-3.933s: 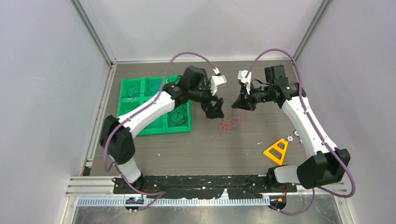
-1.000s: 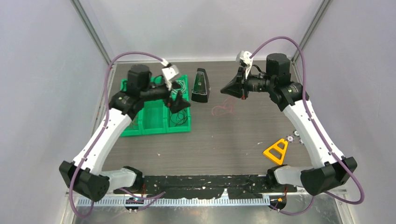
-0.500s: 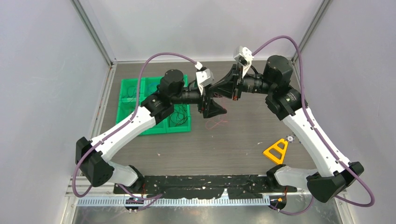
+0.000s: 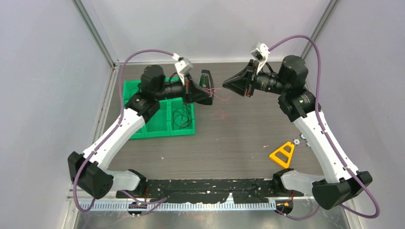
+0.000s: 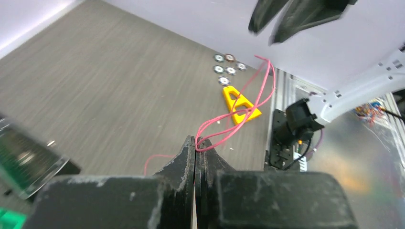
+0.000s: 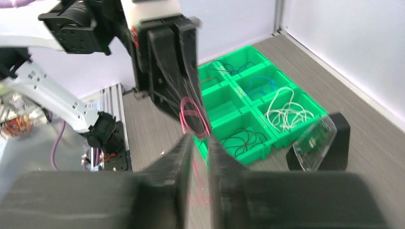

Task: Untangle the cables

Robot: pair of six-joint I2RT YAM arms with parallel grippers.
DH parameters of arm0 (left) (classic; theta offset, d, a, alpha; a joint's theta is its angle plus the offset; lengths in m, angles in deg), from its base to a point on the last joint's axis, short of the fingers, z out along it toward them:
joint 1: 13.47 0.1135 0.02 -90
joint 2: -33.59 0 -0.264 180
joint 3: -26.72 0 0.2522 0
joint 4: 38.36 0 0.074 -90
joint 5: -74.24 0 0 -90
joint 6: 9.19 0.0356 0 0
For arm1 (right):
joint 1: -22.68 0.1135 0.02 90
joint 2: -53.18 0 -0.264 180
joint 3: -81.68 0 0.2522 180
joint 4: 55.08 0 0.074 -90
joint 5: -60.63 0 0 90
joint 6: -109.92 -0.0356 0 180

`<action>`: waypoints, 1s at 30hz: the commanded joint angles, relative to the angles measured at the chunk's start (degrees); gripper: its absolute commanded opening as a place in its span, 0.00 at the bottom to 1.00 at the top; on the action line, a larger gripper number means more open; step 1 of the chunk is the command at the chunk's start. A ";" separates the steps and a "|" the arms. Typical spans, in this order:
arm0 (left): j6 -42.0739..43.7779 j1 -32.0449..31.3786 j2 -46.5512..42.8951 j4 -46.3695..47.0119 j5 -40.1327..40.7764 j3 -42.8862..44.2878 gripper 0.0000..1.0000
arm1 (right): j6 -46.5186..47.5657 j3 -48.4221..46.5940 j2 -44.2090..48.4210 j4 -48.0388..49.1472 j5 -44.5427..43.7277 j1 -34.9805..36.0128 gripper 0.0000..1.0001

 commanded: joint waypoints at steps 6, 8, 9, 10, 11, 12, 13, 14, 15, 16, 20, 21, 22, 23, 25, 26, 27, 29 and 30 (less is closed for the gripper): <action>6.12 15.35 -9.29 -15.78 -6.44 2.09 0.00 | 2.38 0.38 0.65 -5.35 0.43 -4.85 0.69; 8.05 19.06 -10.88 -20.35 -6.93 4.81 0.00 | 5.18 0.57 0.82 -7.25 0.15 -5.08 0.76; 9.26 21.02 -11.61 -22.82 -7.27 6.47 0.00 | 5.63 0.84 0.85 -7.93 0.00 -5.08 0.80; 10.32 22.98 -12.33 -24.97 -7.50 8.07 0.00 | 6.70 1.02 0.92 -8.94 -0.50 -5.08 0.81; 11.08 25.17 -13.05 -27.10 -7.80 9.39 0.00 | 7.31 1.48 0.90 -9.61 -0.85 -5.08 0.83; 11.59 27.41 -13.67 -28.85 -8.16 10.59 0.00 | 8.11 1.69 1.02 -9.85 -0.94 -5.12 0.84; 12.42 29.44 -14.13 -30.73 -8.56 11.74 0.00 | 8.33 2.18 1.04 -10.08 -1.05 -5.07 0.87; 14.16 31.41 -14.58 -32.92 -8.73 12.55 0.00 | 8.71 2.30 0.99 -10.09 -1.04 -5.05 0.89; 15.91 32.56 -14.94 -35.95 -8.52 13.31 0.00 | 8.85 2.53 0.94 -10.12 -1.05 -5.06 0.91; 17.88 35.23 -15.17 -37.41 -8.27 13.88 0.00 | 9.17 2.61 0.74 -10.19 -1.08 -5.07 0.95; 22.39 40.33 -15.05 -42.61 -7.32 13.66 0.00 | 10.04 2.05 -0.46 -10.58 -1.04 -5.05 0.96; 22.76 41.28 -14.81 -42.70 -6.34 12.77 0.00 | 10.13 1.72 -0.97 -10.79 -0.98 -5.07 0.96; 23.23 41.74 -14.43 -42.70 -4.95 12.18 0.00 | 10.35 1.46 -1.27 -10.93 -0.96 -5.07 0.95; 23.70 42.14 -14.09 -42.47 -2.95 11.30 0.00 | 10.41 1.09 -1.76 -11.36 -0.83 -5.07 0.95; 24.69 42.54 -13.54 -40.80 1.27 9.05 0.00 | 10.48 0.56 -2.30 -11.94 -0.58 -5.09 0.95; 24.79 42.59 -13.30 -39.50 4.11 7.54 0.00 | 10.57 0.39 -2.51 -12.16 -0.50 -5.08 0.95; 25.19 42.64 -12.74 -38.23 6.48 6.27 0.00 | 10.74 0.12 -2.73 -12.66 -0.39 -5.08 0.95; 27.14 42.68 -11.51 -36.59 9.44 3.92 0.00 | 11.19 -0.36 -2.87 -13.46 -0.45 -5.08 0.95; 28.10 42.68 -11.00 -35.36 10.47 2.39 0.00 | 11.32 -0.47 -2.93 -13.71 -0.66 -5.10 0.95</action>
